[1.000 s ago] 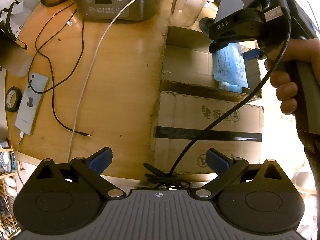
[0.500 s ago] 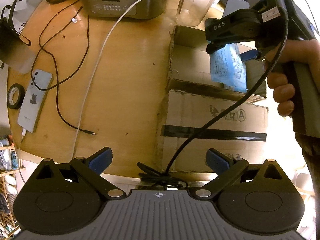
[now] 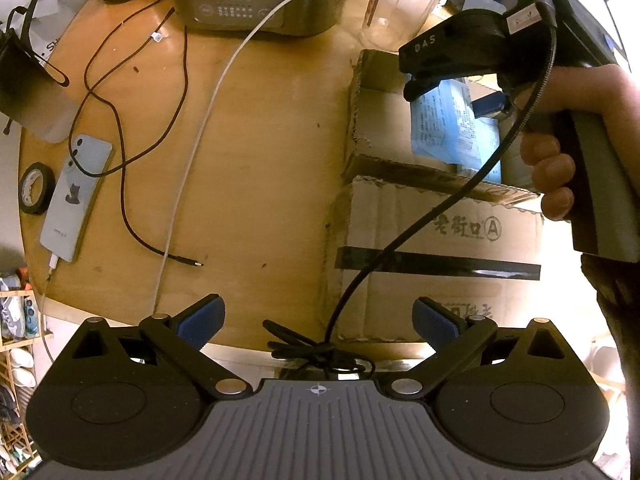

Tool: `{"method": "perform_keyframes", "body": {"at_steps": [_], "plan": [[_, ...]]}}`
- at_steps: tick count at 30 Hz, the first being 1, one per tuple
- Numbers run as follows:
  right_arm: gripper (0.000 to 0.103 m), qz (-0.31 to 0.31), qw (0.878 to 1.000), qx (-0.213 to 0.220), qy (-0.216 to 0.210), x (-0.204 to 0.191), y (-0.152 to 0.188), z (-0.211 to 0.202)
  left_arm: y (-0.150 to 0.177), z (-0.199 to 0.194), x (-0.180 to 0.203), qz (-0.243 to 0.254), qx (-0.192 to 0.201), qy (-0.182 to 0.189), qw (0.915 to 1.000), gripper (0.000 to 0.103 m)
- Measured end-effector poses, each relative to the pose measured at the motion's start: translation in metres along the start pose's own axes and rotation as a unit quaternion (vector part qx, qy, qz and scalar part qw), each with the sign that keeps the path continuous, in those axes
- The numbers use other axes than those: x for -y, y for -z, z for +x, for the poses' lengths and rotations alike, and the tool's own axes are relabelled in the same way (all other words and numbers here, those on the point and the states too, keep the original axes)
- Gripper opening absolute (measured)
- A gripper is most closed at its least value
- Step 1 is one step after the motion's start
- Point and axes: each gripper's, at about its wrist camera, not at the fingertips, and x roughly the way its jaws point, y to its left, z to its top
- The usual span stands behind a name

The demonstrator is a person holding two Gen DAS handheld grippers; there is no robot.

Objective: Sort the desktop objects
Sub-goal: 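Open the right gripper to release the second packet inside the box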

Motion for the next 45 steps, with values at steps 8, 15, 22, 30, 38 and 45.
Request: {"method": "perform_keyframes", "body": {"at_steps": [8,15,22,30,38,45], "plan": [[0.066,0.001,1.000,-0.001,-0.003,-0.007,0.000,0.004,0.000,0.000,-0.005,-0.004,-0.001,0.000,1.0000,0.103],[0.066,0.008,1.000,-0.002,-0.004,-0.009,-0.003,0.010,0.000,0.001,-0.008,-0.007,-0.002,0.001,1.0000,0.103],[0.066,0.010,1.000,-0.004,-0.002,-0.011,-0.004,0.020,0.000,0.001,-0.010,-0.009,-0.002,0.001,1.0000,0.103],[0.066,0.009,1.000,-0.007,0.000,-0.014,-0.007,0.028,0.001,0.000,-0.010,-0.011,-0.003,0.000,0.9999,0.103],[0.066,0.004,1.000,-0.014,0.008,-0.017,-0.007,0.041,0.000,0.001,-0.011,-0.013,-0.005,0.001,0.9999,0.103],[0.066,-0.001,1.000,-0.026,0.016,-0.019,-0.006,0.054,0.001,0.002,-0.011,-0.015,-0.006,0.001,0.9999,0.103]]}}
